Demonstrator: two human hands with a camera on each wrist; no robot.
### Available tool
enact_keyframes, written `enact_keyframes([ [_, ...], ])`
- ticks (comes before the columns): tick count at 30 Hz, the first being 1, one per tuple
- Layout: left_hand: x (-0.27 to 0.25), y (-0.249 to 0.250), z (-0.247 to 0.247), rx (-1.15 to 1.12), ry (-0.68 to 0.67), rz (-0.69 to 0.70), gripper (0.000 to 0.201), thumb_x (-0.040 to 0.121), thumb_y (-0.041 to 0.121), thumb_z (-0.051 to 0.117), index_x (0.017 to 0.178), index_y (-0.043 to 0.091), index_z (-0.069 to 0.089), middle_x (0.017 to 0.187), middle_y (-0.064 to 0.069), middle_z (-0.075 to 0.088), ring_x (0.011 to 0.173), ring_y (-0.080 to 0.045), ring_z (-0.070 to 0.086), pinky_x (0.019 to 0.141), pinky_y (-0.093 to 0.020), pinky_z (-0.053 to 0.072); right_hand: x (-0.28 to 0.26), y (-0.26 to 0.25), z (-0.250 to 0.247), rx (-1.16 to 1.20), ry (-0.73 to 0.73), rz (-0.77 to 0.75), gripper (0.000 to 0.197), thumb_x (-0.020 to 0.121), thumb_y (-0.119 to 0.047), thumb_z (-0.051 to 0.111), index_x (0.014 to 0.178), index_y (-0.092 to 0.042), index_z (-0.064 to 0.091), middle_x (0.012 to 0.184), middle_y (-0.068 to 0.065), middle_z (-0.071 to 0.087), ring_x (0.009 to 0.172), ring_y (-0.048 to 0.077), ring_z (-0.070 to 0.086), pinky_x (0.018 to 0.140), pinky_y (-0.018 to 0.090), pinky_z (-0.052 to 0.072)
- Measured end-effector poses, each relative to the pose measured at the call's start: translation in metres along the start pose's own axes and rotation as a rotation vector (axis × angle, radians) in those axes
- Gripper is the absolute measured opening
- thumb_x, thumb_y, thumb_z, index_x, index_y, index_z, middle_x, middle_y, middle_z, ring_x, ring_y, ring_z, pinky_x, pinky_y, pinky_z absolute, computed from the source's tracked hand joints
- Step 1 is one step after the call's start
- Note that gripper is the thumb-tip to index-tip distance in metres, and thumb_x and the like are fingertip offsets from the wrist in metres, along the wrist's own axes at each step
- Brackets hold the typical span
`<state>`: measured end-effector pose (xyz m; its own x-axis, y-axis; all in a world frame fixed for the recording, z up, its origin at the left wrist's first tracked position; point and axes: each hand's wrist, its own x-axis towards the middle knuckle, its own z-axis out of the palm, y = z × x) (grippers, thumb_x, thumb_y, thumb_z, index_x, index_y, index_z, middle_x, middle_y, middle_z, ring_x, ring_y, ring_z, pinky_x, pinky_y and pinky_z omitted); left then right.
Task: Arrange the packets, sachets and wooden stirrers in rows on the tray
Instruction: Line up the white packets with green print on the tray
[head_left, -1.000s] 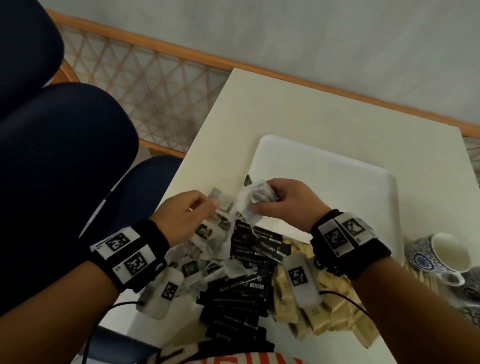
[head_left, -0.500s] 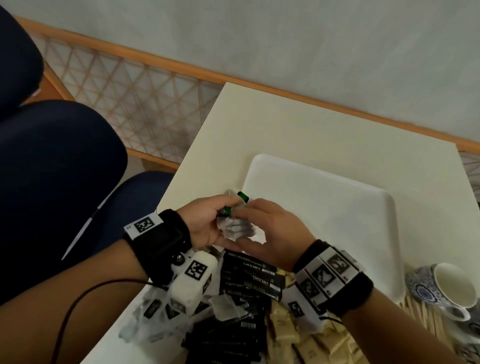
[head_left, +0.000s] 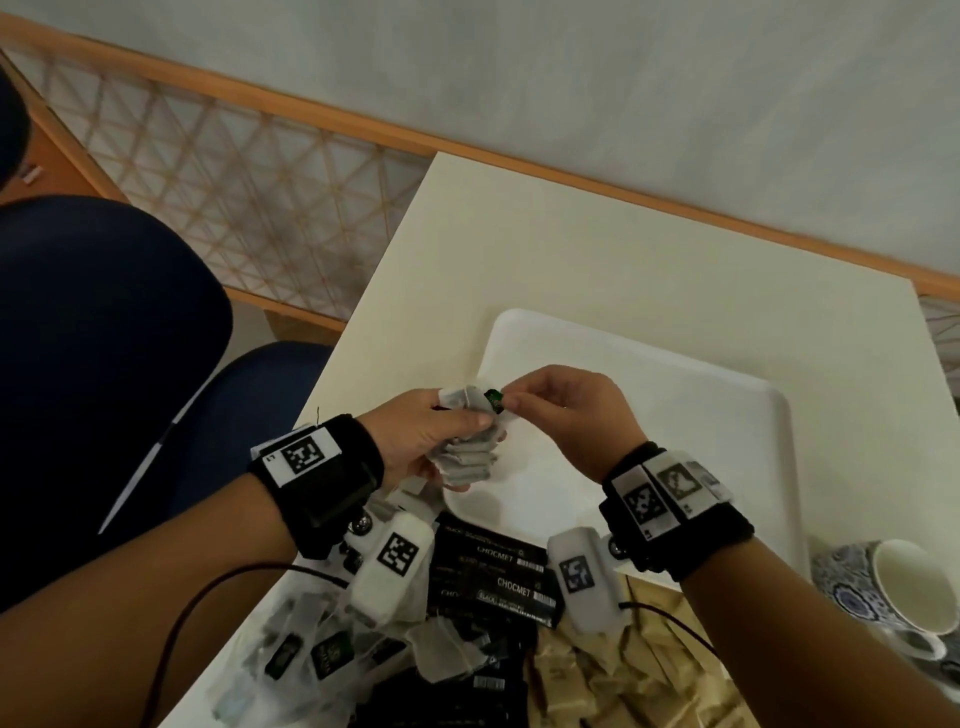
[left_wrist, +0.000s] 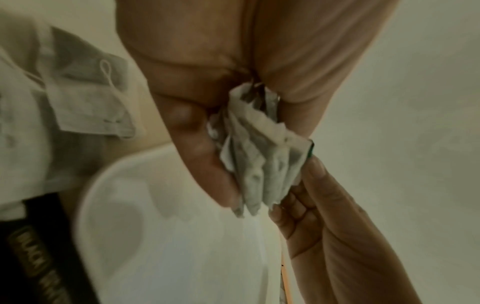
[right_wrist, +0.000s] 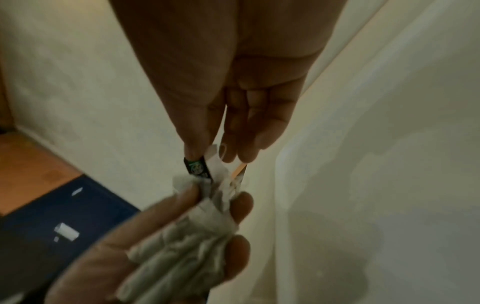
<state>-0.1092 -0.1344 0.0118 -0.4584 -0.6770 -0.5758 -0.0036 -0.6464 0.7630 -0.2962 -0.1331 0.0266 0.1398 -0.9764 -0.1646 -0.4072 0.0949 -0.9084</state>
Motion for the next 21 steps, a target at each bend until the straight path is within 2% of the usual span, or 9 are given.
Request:
enact_keyframes([
  [2, 0.005, 0.002, -0.002, -0.035, 0.017, -0.008, 0.016, 0.090, 0.021, 0.058, 0.084, 0.006, 0.063, 0.074, -0.012, 0.049, 0.068, -0.024, 0.048, 0.055, -0.028, 0.045, 0.007, 0.001, -0.007, 0.057, 0.050, 0.025, 0.011, 0.084, -0.019, 0.071, 0.075, -0.026, 0.069, 0.072, -0.006, 0.071, 0.067, 0.006, 0.064, 0.065, 0.022, 0.047],
  [4, 0.011, 0.004, -0.003, -0.045, 0.050, -0.005, 0.014, 0.090, 0.022, 0.060, 0.085, 0.009, 0.064, 0.073, -0.011, 0.054, 0.066, -0.024, 0.053, 0.056, -0.027, 0.048, 0.012, 0.002, -0.012, 0.092, 0.083, 0.042, 0.009, 0.086, -0.017, 0.067, 0.080, -0.023, 0.067, 0.074, -0.003, 0.071, 0.068, 0.011, 0.065, 0.064, 0.028, 0.050],
  [6, 0.017, 0.006, -0.005, -0.037, 0.061, 0.008, 0.014, 0.083, 0.025, 0.066, 0.088, 0.011, 0.066, 0.073, -0.008, 0.062, 0.065, -0.022, 0.060, 0.055, -0.028, 0.052, 0.016, 0.004, -0.011, 0.107, 0.029, 0.067, 0.008, 0.086, -0.019, 0.068, 0.091, -0.024, 0.066, 0.075, 0.000, 0.070, 0.068, 0.014, 0.066, 0.065, 0.031, 0.053],
  [8, 0.023, 0.008, -0.005, -0.013, 0.042, 0.024, 0.026, 0.074, 0.031, 0.069, 0.092, 0.012, 0.066, 0.072, -0.005, 0.064, 0.067, -0.022, 0.062, 0.056, -0.029, 0.051, 0.019, 0.007, -0.007, 0.049, -0.045, 0.072, 0.019, 0.082, -0.025, 0.072, 0.101, -0.025, 0.066, 0.076, 0.004, 0.070, 0.070, 0.019, 0.065, 0.068, 0.032, 0.054],
  [10, 0.028, 0.011, -0.003, -0.018, 0.025, 0.040, 0.025, 0.075, 0.031, 0.068, 0.091, 0.012, 0.065, 0.067, -0.002, 0.063, 0.062, -0.020, 0.062, 0.054, -0.028, 0.050, 0.025, 0.007, -0.006, 0.053, -0.047, 0.067, 0.007, 0.083, -0.021, 0.071, 0.090, -0.023, 0.070, 0.072, 0.005, 0.069, 0.067, 0.018, 0.062, 0.067, 0.033, 0.053],
  [13, 0.036, 0.016, -0.004, -0.050, 0.071, 0.051, 0.015, 0.087, 0.028, 0.063, 0.090, 0.013, 0.065, 0.071, -0.003, 0.064, 0.064, -0.021, 0.061, 0.054, -0.028, 0.050, 0.037, 0.007, -0.015, 0.077, 0.042, 0.047, 0.015, 0.086, -0.017, 0.067, 0.076, -0.028, 0.071, 0.066, -0.004, 0.068, 0.064, 0.011, 0.061, 0.065, 0.031, 0.051],
  [16, 0.043, 0.020, -0.012, -0.100, 0.143, 0.068, 0.013, 0.090, 0.026, 0.060, 0.098, 0.017, 0.067, 0.094, -0.003, 0.069, 0.073, -0.019, 0.064, 0.059, -0.030, 0.053, 0.052, 0.012, -0.029, -0.073, 0.113, -0.023, 0.015, 0.090, -0.022, 0.062, 0.085, -0.032, 0.073, 0.068, -0.017, 0.066, 0.070, 0.007, 0.060, 0.071, 0.027, 0.051],
  [19, 0.048, 0.026, -0.021, -0.146, 0.184, 0.087, 0.014, 0.091, 0.025, 0.059, 0.100, 0.019, 0.067, 0.103, -0.005, 0.065, 0.078, -0.019, 0.062, 0.058, -0.029, 0.053, 0.069, 0.020, -0.041, -0.302, 0.118, -0.064, 0.017, 0.091, -0.024, 0.060, 0.100, -0.026, 0.074, 0.085, -0.018, 0.064, 0.080, -0.002, 0.056, 0.074, 0.005, 0.039],
  [21, 0.051, 0.031, -0.026, -0.150, 0.197, 0.088, 0.018, 0.092, 0.025, 0.056, 0.105, 0.017, 0.065, 0.105, -0.007, 0.062, 0.079, -0.022, 0.060, 0.058, -0.029, 0.053, 0.081, 0.025, -0.048, -0.309, 0.147, -0.025, 0.016, 0.089, -0.023, 0.062, 0.098, -0.028, 0.074, 0.086, -0.016, 0.066, 0.080, -0.002, 0.058, 0.069, 0.000, 0.038],
])
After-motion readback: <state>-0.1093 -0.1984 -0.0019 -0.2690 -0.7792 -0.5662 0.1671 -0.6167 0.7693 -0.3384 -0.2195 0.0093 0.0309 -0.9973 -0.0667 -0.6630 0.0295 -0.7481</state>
